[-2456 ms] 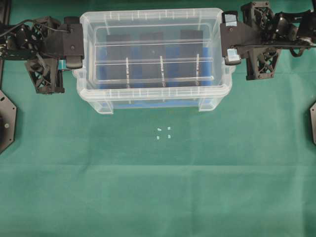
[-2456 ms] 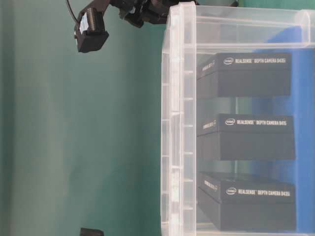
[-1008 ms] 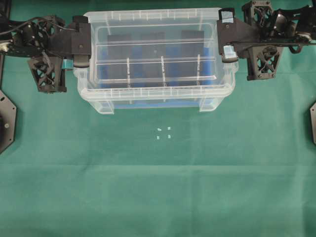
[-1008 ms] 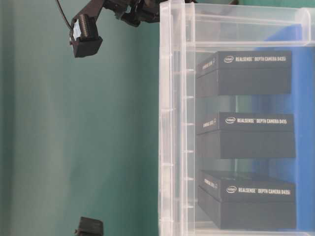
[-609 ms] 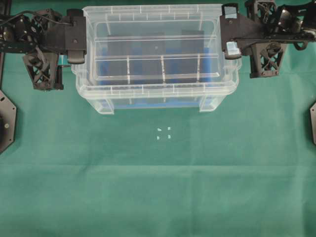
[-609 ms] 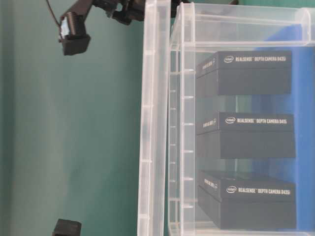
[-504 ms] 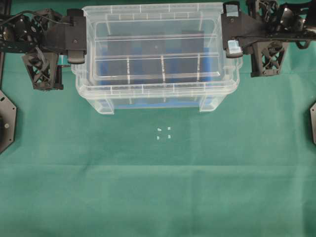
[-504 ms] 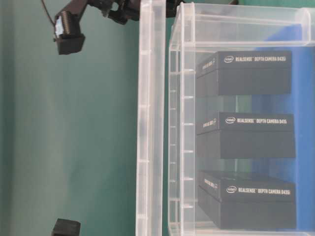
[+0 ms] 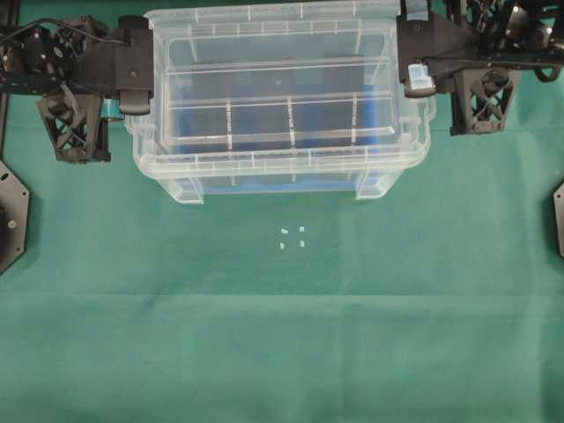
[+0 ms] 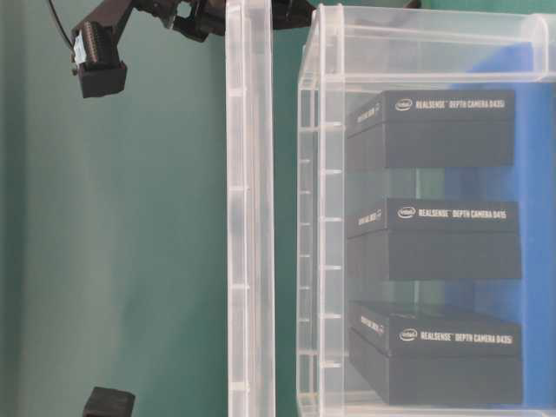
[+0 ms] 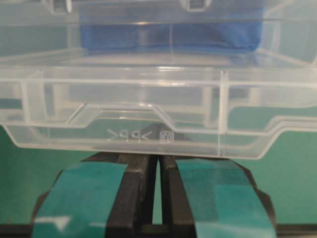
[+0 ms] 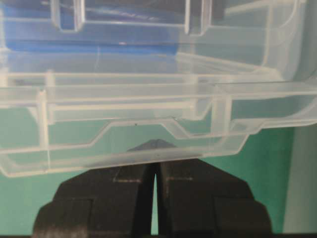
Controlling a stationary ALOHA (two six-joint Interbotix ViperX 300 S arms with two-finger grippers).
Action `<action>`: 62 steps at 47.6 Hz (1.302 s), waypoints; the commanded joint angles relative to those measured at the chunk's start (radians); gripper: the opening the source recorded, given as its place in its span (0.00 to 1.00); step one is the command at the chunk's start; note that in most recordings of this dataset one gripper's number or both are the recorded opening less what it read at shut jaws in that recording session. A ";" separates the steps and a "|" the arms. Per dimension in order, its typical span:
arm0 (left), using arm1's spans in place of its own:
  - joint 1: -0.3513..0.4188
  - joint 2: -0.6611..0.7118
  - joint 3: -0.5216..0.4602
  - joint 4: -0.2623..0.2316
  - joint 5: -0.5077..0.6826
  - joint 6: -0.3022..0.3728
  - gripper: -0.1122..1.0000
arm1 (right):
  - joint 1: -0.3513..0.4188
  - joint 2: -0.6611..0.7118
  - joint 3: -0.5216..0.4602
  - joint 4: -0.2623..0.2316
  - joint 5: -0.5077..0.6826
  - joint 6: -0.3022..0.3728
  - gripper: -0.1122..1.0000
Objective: Clamp the lid of the box with both arms, then lift and open it.
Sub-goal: 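Carry the lid toward the front and lower it onto the table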
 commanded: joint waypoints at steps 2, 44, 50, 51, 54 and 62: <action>-0.034 -0.018 -0.049 -0.005 -0.006 -0.028 0.12 | 0.057 -0.021 -0.052 0.011 0.006 0.034 0.10; -0.291 -0.057 -0.035 -0.003 0.018 -0.288 0.12 | 0.345 -0.052 -0.044 -0.049 0.075 0.288 0.10; -0.330 -0.060 -0.032 0.000 0.017 -0.327 0.12 | 0.397 -0.052 -0.044 -0.080 0.080 0.344 0.10; -0.334 -0.060 -0.032 0.002 0.018 -0.331 0.12 | 0.403 -0.052 -0.044 -0.084 0.080 0.354 0.10; -0.350 -0.060 -0.032 0.002 0.018 -0.350 0.12 | 0.431 -0.052 -0.044 -0.104 0.084 0.396 0.10; -0.393 -0.058 -0.029 0.003 0.018 -0.394 0.12 | 0.495 -0.051 -0.043 -0.152 0.106 0.488 0.10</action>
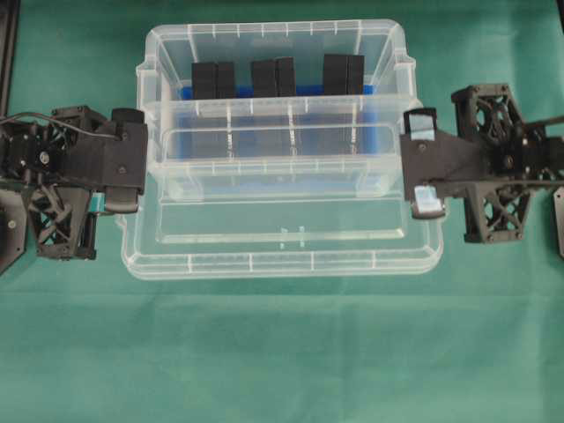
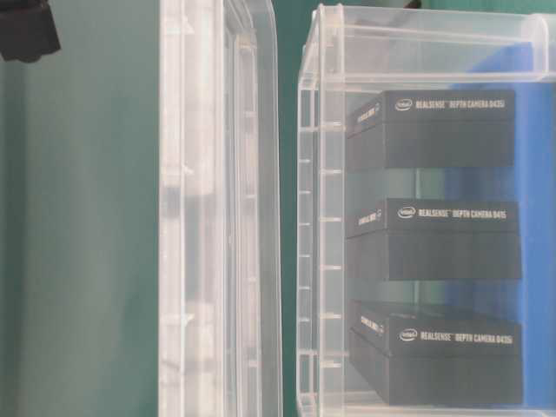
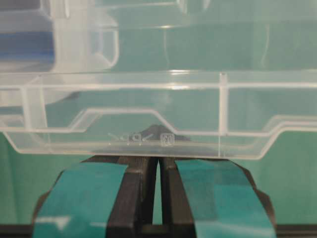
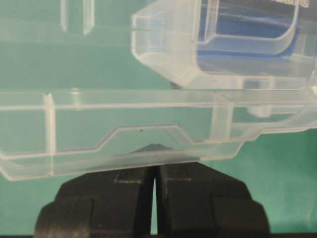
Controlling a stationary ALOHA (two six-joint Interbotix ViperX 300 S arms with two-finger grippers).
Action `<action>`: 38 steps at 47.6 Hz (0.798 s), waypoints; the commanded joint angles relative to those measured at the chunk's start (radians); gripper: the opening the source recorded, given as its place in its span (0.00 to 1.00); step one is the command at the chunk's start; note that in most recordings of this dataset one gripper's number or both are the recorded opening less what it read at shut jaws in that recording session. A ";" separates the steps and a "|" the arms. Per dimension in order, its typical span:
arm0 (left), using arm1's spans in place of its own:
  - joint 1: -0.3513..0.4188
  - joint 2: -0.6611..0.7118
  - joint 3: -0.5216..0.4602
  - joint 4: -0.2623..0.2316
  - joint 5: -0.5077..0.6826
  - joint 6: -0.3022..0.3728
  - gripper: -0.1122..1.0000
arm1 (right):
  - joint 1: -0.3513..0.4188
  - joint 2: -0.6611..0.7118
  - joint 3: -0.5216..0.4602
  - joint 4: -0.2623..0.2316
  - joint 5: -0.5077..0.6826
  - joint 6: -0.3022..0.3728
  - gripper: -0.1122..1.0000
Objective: Clamp the lid of the box with both arms, then lift and open it.
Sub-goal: 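Carry the lid toward the front and lower it onto the table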
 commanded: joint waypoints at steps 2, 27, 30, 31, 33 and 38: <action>-0.023 0.005 -0.031 0.008 -0.028 -0.031 0.12 | 0.069 0.002 -0.046 -0.031 -0.021 0.048 0.10; -0.195 0.038 -0.040 0.021 -0.032 -0.199 0.12 | 0.298 0.044 -0.069 -0.150 0.029 0.325 0.10; -0.213 0.046 -0.043 0.021 -0.032 -0.218 0.12 | 0.325 0.057 -0.078 -0.167 0.044 0.364 0.10; -0.218 0.049 -0.044 0.021 -0.032 -0.224 0.12 | 0.333 0.060 -0.081 -0.172 0.049 0.374 0.10; -0.229 0.054 -0.046 0.023 -0.034 -0.235 0.12 | 0.347 0.067 -0.087 -0.179 0.058 0.393 0.10; -0.253 0.071 -0.051 0.025 -0.038 -0.252 0.12 | 0.380 0.089 -0.101 -0.193 0.075 0.431 0.10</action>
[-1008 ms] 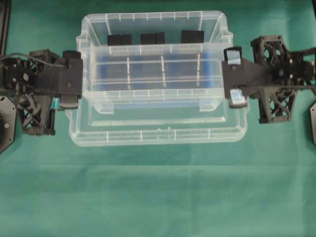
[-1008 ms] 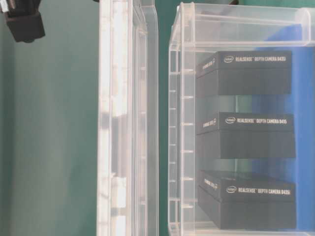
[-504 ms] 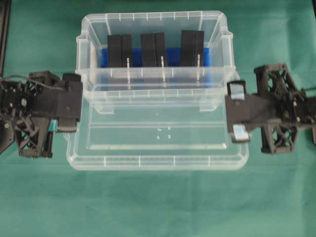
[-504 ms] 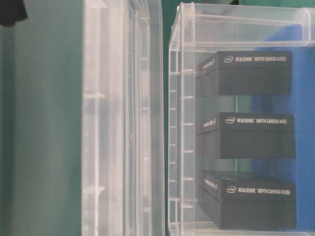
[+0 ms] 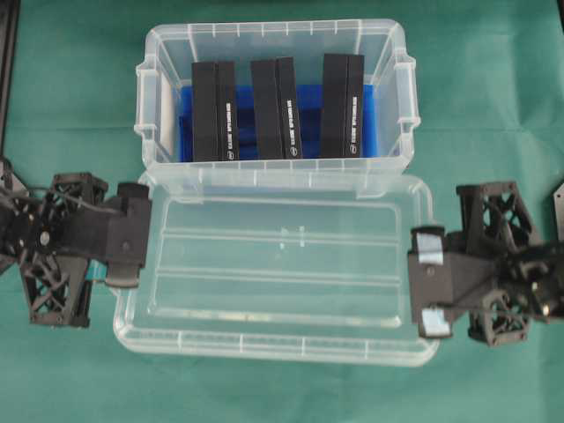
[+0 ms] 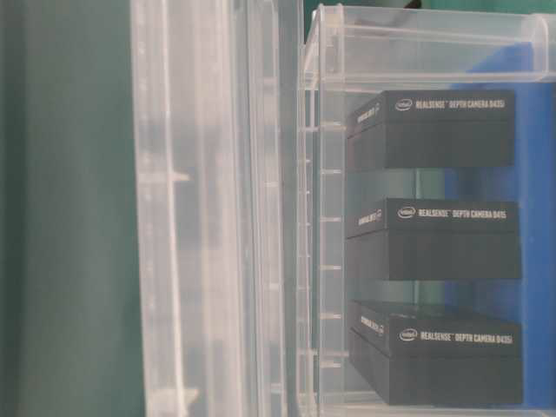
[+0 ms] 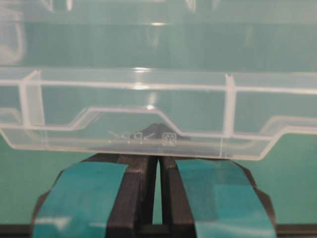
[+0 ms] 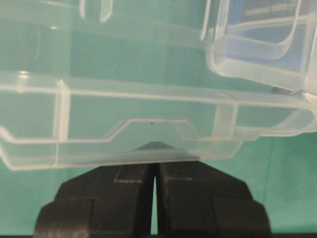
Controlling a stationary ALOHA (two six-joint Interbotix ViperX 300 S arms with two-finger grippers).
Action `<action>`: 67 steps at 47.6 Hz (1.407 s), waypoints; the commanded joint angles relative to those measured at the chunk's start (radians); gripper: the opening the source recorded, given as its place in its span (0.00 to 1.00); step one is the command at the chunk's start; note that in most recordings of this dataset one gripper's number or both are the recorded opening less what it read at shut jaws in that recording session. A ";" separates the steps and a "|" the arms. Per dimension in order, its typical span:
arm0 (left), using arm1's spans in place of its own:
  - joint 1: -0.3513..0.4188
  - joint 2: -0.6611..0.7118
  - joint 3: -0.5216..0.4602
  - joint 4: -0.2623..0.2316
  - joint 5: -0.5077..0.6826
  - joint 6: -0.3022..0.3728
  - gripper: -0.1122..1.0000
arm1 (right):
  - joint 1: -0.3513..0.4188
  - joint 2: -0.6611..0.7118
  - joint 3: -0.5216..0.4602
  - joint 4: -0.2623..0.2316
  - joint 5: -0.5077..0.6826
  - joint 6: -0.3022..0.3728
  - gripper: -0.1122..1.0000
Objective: Clamp the lid of the box with both arms, then lift and open it.
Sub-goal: 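Carry the lid toward the front and lower it onto the table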
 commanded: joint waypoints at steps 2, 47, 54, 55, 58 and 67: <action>-0.012 0.020 -0.049 0.015 -0.048 -0.017 0.12 | 0.020 0.015 -0.064 -0.032 -0.011 0.029 0.10; -0.032 0.265 0.066 0.015 -0.336 -0.089 0.12 | 0.015 0.201 0.150 -0.032 -0.394 0.202 0.10; -0.032 0.258 0.074 0.012 -0.327 -0.089 0.12 | 0.021 0.189 0.170 -0.032 -0.385 0.216 0.10; -0.034 0.256 0.077 0.011 -0.325 -0.089 0.12 | 0.023 0.184 0.176 -0.031 -0.383 0.216 0.10; -0.040 0.244 0.097 0.011 -0.322 -0.092 0.12 | 0.031 0.170 0.193 -0.028 -0.376 0.218 0.10; -0.064 0.170 0.193 0.009 -0.322 -0.114 0.12 | 0.072 0.094 0.282 -0.025 -0.371 0.256 0.10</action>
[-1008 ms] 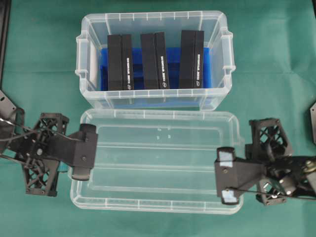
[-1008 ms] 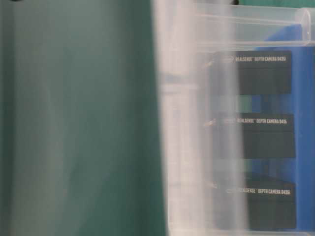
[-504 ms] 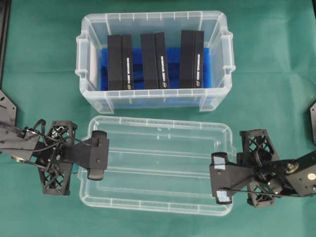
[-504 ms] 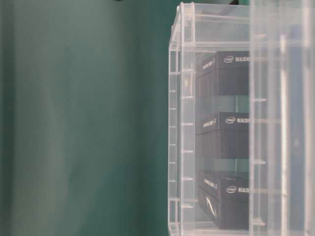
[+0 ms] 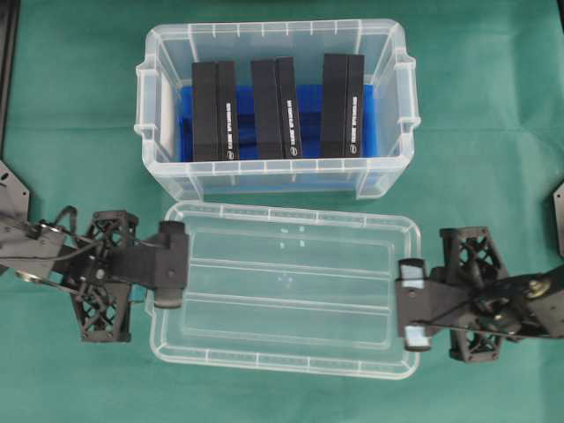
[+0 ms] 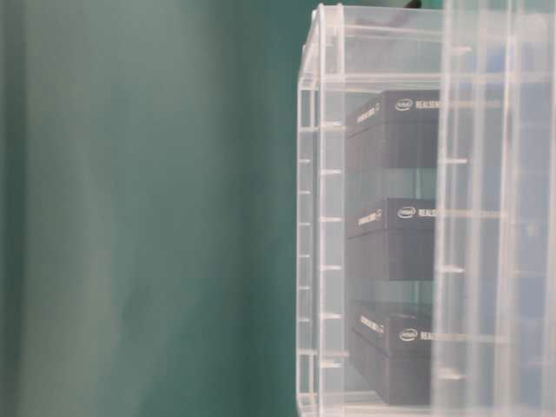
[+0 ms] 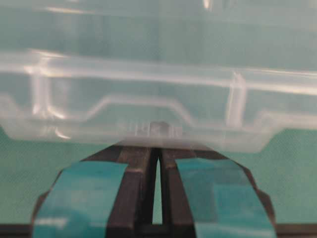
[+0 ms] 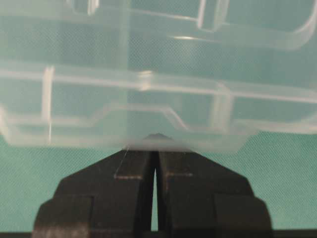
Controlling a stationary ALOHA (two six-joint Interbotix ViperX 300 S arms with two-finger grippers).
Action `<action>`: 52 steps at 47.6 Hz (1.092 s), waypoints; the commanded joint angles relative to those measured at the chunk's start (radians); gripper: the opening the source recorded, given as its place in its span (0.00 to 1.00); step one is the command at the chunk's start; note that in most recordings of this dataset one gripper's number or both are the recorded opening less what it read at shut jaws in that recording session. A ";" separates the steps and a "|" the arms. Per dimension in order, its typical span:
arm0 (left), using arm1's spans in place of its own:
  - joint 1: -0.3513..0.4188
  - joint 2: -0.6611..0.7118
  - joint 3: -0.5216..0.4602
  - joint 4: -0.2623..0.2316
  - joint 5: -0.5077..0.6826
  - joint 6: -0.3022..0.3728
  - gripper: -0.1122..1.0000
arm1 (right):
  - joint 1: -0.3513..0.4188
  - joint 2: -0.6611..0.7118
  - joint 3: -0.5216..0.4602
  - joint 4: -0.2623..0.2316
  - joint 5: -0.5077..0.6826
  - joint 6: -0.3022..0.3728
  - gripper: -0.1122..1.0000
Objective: Clamp the lid of the box with both arms, then lift and open it.
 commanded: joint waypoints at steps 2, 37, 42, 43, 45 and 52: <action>-0.023 -0.069 0.046 0.003 -0.006 -0.003 0.12 | 0.025 -0.074 0.041 -0.006 -0.005 0.034 0.10; -0.115 -0.212 -0.008 0.005 0.002 0.005 0.12 | 0.049 -0.249 0.043 -0.017 0.028 0.115 0.10; -0.135 -0.239 -0.066 0.008 0.023 0.008 0.12 | 0.051 -0.281 -0.009 -0.017 0.061 0.109 0.10; -0.135 -0.242 -0.075 0.009 0.028 0.008 0.12 | 0.051 -0.287 -0.018 -0.020 0.067 0.109 0.10; -0.135 -0.253 -0.094 0.009 0.037 0.009 0.12 | 0.051 -0.299 -0.037 -0.029 0.075 0.107 0.10; -0.126 -0.291 -0.160 0.020 0.063 0.051 0.12 | 0.051 -0.350 -0.094 -0.129 0.086 0.106 0.10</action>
